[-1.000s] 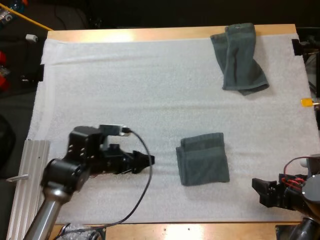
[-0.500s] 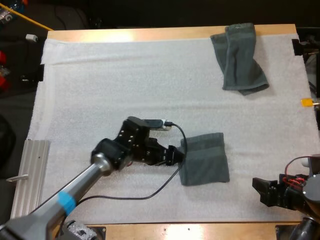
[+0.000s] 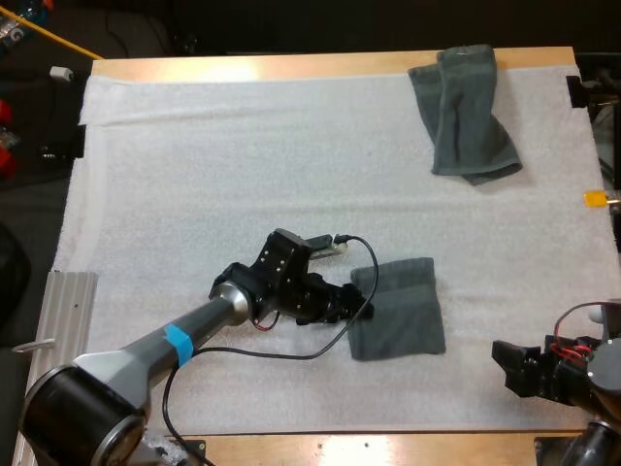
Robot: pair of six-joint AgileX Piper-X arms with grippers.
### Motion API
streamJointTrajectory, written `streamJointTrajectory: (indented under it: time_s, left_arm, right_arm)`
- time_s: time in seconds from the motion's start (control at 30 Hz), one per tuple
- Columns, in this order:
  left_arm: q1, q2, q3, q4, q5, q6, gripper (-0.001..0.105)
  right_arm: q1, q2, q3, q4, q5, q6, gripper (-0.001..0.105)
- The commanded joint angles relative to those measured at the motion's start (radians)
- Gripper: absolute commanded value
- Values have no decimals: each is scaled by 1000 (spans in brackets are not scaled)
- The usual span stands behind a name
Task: Pick towel from pile, fold and stack
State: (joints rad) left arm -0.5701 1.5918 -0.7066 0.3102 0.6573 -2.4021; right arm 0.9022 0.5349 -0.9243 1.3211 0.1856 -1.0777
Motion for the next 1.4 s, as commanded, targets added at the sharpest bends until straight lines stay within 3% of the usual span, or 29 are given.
streamJointTrajectory:
  time_s: [0.0,0.27,0.6,0.67,0.87,0.9,1.17,1.37]
  left_arm:
    - [-6,4,-10,-9,11,-9,71]
    - [-22,54,-25,-28,47,-66,70]
    - [-147,139,-150,-31,78,-113,69]
    - [-148,139,-157,-31,82,-113,62]
    - [-140,130,-161,-9,109,-81,4]
    - [-135,123,-161,16,95,-44,0]
    - [12,19,-164,282,-10,231,0]
    - [239,-53,-164,520,-208,506,0]
  right_arm:
    - [1,-5,-7,-1,16,4,71]
    - [1,-5,-7,-1,21,4,71]
    - [1,-5,-7,-1,21,16,71]
    - [1,-5,-7,-1,21,21,71]
    - [1,-5,-7,-1,21,21,71]
    - [1,-5,-7,-1,21,21,71]
    - [1,-5,-7,-1,21,21,71]
    - [1,-5,-7,-1,21,21,71]
